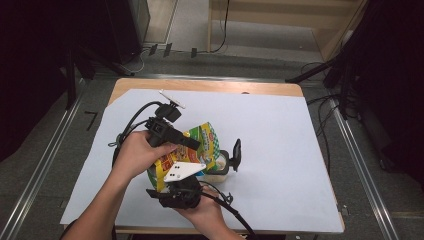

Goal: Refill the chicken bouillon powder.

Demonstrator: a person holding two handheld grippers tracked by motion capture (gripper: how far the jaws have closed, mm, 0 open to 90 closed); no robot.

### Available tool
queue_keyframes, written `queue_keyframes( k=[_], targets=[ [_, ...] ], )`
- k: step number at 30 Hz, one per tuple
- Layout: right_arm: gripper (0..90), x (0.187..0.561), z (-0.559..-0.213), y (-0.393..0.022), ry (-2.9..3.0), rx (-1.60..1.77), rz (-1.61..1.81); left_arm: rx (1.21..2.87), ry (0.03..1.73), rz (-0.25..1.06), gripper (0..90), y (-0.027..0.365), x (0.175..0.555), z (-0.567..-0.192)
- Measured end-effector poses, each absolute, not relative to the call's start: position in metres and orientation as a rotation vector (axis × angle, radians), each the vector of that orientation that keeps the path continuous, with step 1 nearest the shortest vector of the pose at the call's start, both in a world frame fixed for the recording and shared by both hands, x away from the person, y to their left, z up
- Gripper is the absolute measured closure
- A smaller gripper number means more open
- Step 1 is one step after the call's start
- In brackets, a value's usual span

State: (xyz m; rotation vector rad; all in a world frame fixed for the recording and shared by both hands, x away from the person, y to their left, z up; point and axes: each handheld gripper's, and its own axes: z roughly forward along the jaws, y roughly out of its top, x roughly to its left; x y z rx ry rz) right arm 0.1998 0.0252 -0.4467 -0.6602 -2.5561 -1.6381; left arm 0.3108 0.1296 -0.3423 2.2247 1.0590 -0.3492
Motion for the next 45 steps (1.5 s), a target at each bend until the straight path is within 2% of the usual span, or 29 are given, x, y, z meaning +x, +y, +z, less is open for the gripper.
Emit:
queue_keyframes(
  k=[45],
  targets=[
    [67.8, 0.2008, -0.4466, 0.0288, -2.527, -0.645, -1.646, 2.202, 1.072, -0.325, 77.7, 0.1342, 0.3047, -0.3371]
  ],
)
